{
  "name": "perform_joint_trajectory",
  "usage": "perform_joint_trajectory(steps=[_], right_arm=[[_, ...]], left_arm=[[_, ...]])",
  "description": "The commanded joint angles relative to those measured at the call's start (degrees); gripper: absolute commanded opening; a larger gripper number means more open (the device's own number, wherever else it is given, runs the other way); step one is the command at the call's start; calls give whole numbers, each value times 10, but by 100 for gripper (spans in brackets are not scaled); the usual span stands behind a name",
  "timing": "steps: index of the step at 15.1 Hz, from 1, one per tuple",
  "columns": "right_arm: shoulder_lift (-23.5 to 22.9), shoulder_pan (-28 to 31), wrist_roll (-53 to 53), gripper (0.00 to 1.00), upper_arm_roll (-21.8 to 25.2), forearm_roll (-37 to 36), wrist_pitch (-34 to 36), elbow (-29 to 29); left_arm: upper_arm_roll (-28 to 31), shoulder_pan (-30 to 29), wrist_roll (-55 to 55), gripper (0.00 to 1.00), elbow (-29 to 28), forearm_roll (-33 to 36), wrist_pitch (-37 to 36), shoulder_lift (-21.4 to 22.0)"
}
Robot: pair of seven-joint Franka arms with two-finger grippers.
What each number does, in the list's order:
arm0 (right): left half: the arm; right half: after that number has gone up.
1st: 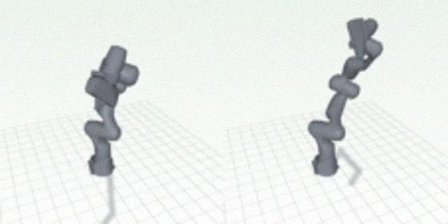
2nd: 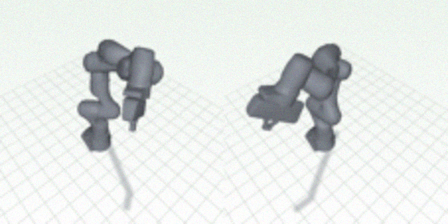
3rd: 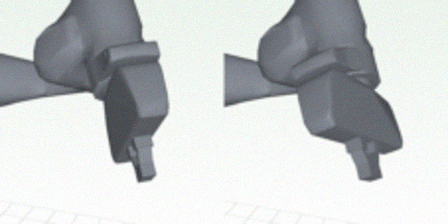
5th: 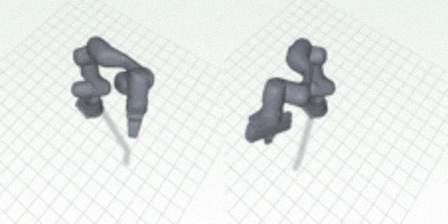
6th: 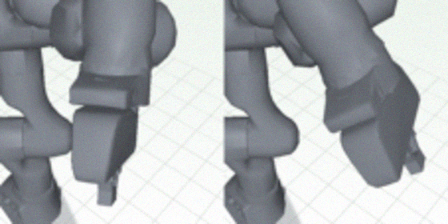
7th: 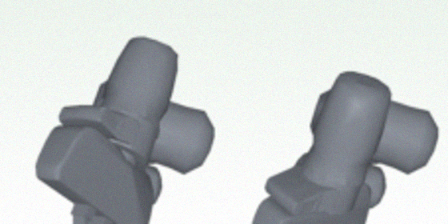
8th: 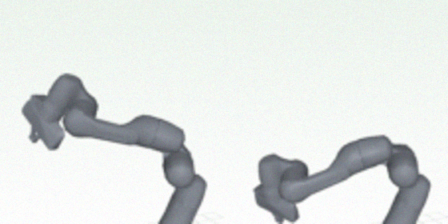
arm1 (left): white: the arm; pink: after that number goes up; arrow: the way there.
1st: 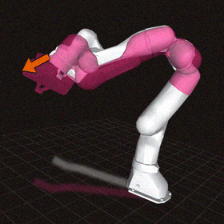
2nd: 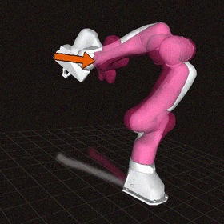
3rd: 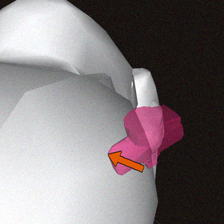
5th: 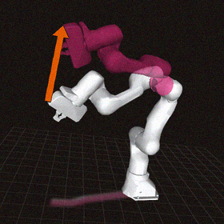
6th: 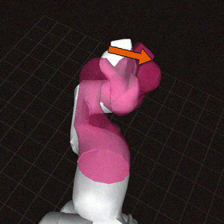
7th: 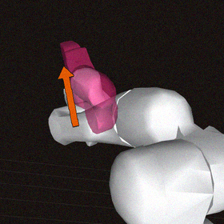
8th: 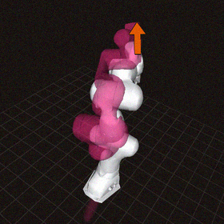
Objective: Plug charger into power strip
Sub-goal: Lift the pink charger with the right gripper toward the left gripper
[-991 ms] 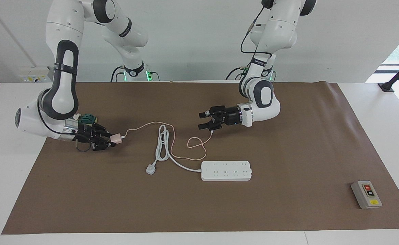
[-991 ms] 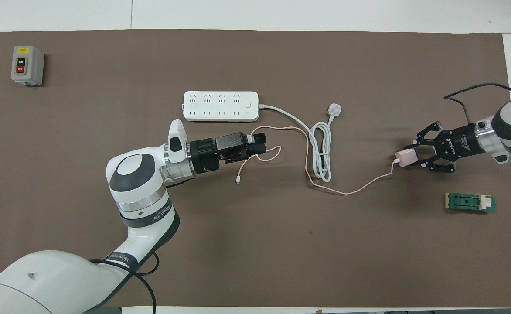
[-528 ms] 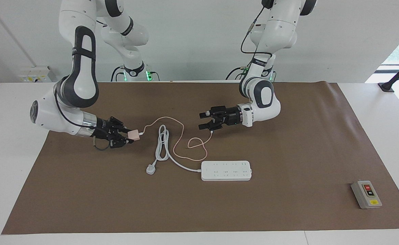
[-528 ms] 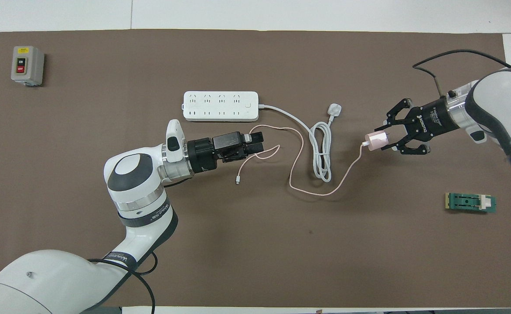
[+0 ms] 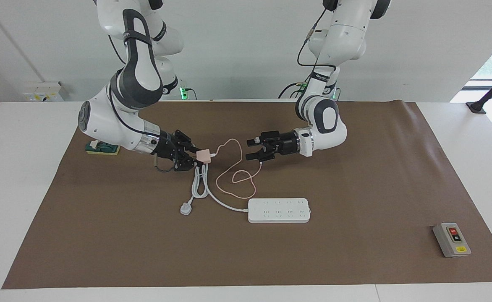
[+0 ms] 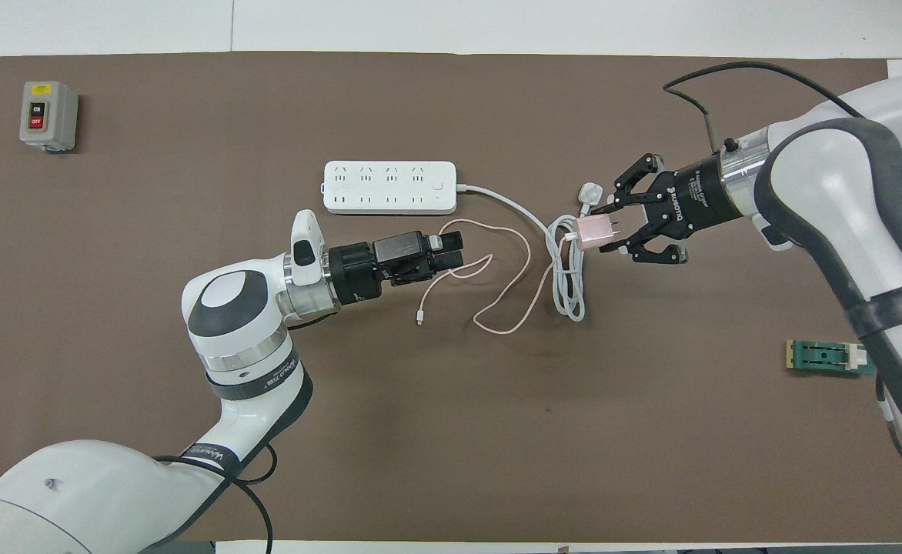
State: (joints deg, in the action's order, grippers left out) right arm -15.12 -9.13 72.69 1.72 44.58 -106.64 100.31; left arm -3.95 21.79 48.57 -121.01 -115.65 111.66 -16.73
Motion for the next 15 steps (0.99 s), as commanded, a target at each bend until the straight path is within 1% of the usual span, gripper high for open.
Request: perform_joint_trajectory(steps=[1, 3, 8, 15], right_arm=[[7, -33, 40, 0, 0, 19, -44, 6], [7, -58, 54, 0, 0, 25, -84, 15], [7, -105, 97, 0, 0, 31, -138, 19], [7, -130, 102, 0, 0, 35, -190, 44]], left_arm=[[0, -2, 14, 100, -7, 6, 2, 2], [0, 0, 28, 100, -7, 6, 15, 2], [0, 2, 28, 100, -5, 6, 19, 0], [0, 8, 31, 100, 0, 6, 35, -1]])
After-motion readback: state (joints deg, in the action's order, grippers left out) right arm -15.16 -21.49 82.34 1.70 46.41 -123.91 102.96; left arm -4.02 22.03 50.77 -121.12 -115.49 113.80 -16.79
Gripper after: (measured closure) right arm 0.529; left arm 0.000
